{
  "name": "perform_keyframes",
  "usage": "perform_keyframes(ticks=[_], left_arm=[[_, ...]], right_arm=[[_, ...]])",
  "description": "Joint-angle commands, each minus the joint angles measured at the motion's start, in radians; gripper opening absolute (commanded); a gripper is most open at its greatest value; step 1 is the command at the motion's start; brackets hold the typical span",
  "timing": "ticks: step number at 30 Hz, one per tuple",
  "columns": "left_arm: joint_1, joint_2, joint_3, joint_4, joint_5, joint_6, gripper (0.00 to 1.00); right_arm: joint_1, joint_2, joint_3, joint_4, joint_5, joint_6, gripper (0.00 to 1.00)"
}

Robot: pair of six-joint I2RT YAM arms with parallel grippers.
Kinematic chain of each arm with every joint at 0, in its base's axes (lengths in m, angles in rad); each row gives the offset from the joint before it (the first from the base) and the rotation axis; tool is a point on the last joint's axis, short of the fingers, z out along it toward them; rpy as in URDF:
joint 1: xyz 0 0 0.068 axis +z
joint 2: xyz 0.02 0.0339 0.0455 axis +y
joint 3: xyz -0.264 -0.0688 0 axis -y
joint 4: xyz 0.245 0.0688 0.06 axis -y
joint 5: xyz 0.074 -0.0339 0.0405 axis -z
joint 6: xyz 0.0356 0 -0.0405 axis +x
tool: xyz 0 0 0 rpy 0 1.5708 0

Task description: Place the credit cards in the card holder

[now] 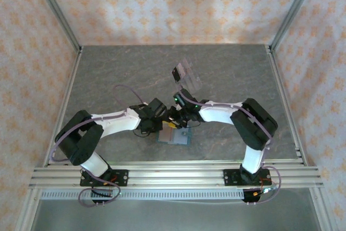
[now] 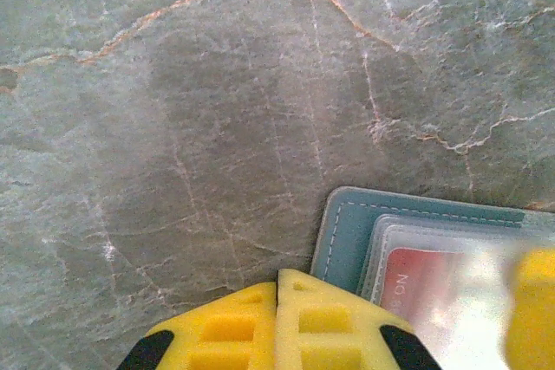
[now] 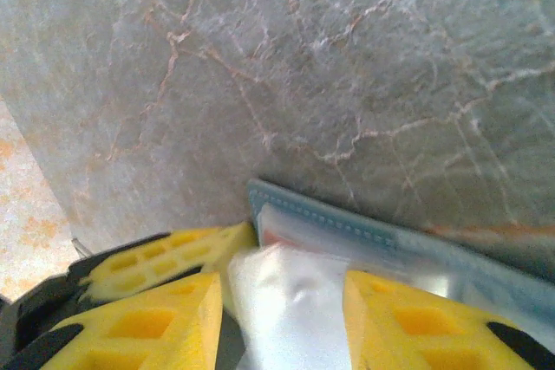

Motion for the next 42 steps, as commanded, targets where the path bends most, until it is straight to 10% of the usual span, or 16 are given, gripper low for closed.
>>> perform_keyframes(ticks=[1, 16, 27, 42], left_arm=[[-0.023, 0.024, -0.042, 0.096, 0.030, -0.007, 0.05], [0.032, -0.219, -0.085, -0.098, -0.083, -0.016, 0.25], [0.032, -0.215, 0.002, -0.076, 0.033, 0.085, 0.38], [-0.024, -0.021, 0.091, -0.060, 0.035, 0.132, 0.39]], right_arm=[[0.020, 0.043, -0.010, 0.118, -0.013, 0.056, 0.43], [0.014, 0.007, 0.031, -0.001, 0.011, -0.045, 0.47], [0.013, -0.168, 0.061, -0.261, 0.082, -0.164, 0.52], [0.107, -0.273, -0.163, -0.331, 0.117, -0.154, 0.01]])
